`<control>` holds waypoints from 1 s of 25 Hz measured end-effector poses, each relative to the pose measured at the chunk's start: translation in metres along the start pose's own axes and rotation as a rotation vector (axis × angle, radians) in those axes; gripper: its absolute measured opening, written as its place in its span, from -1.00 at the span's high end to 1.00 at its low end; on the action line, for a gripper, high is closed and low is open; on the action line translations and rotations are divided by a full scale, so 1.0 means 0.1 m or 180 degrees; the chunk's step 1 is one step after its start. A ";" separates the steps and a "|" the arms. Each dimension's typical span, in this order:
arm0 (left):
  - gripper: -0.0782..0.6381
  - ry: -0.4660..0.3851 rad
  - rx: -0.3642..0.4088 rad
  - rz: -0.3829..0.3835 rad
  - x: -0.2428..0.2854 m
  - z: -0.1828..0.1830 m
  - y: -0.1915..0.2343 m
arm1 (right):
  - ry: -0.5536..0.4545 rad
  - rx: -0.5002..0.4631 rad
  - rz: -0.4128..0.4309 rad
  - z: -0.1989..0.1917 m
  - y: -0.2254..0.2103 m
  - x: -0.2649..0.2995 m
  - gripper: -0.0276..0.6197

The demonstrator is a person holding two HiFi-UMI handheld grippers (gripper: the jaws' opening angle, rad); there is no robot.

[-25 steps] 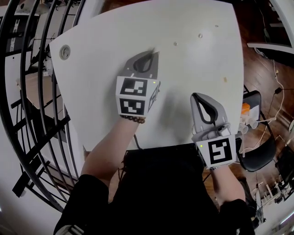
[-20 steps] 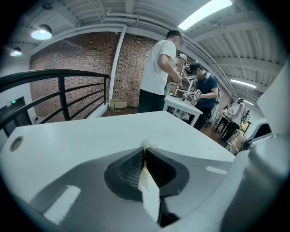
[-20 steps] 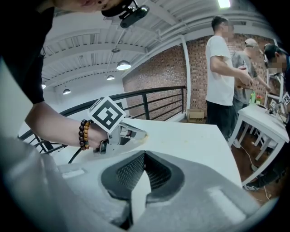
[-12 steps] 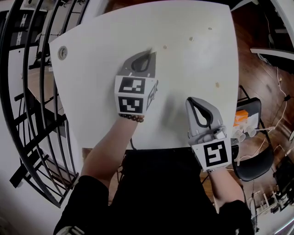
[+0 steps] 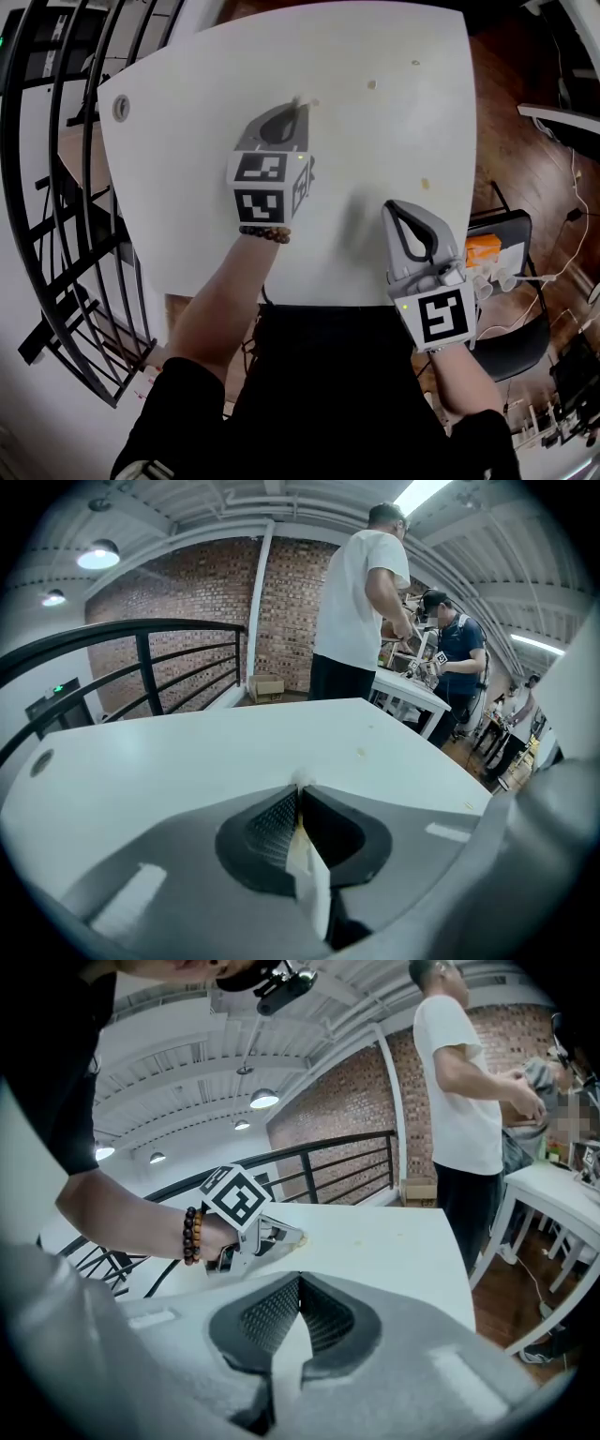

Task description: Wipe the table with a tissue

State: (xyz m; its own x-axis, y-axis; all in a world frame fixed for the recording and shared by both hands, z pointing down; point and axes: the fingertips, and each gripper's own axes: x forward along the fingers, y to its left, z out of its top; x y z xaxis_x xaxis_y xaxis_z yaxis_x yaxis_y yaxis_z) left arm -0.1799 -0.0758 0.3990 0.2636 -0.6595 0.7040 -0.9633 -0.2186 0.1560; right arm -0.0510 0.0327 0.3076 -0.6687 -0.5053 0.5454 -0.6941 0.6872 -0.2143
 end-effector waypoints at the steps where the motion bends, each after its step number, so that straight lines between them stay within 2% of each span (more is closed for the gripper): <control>1: 0.70 0.0006 -0.0007 0.0019 0.02 0.01 0.00 | 0.0001 0.0004 0.0007 0.00 -0.04 -0.01 0.94; 7: 0.70 0.0050 -0.0027 0.0126 0.14 0.00 0.01 | 0.0029 0.0019 0.0046 -0.06 -0.24 -0.02 0.94; 12: 0.70 0.0054 -0.0018 0.0185 0.08 -0.01 0.04 | 0.0029 0.0042 0.0072 -0.07 -0.24 -0.03 0.94; 25: 0.70 0.0068 0.0023 0.0162 0.12 -0.01 -0.05 | 0.0025 0.0058 0.0073 -0.10 -0.32 -0.07 0.94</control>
State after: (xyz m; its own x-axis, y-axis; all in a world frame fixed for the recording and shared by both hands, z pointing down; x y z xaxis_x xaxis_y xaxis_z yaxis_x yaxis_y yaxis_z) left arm -0.1722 -0.0821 0.4073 0.2130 -0.6543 0.7256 -0.9750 -0.1903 0.1147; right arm -0.0216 0.0199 0.3188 -0.6826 -0.4854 0.5464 -0.6833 0.6890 -0.2415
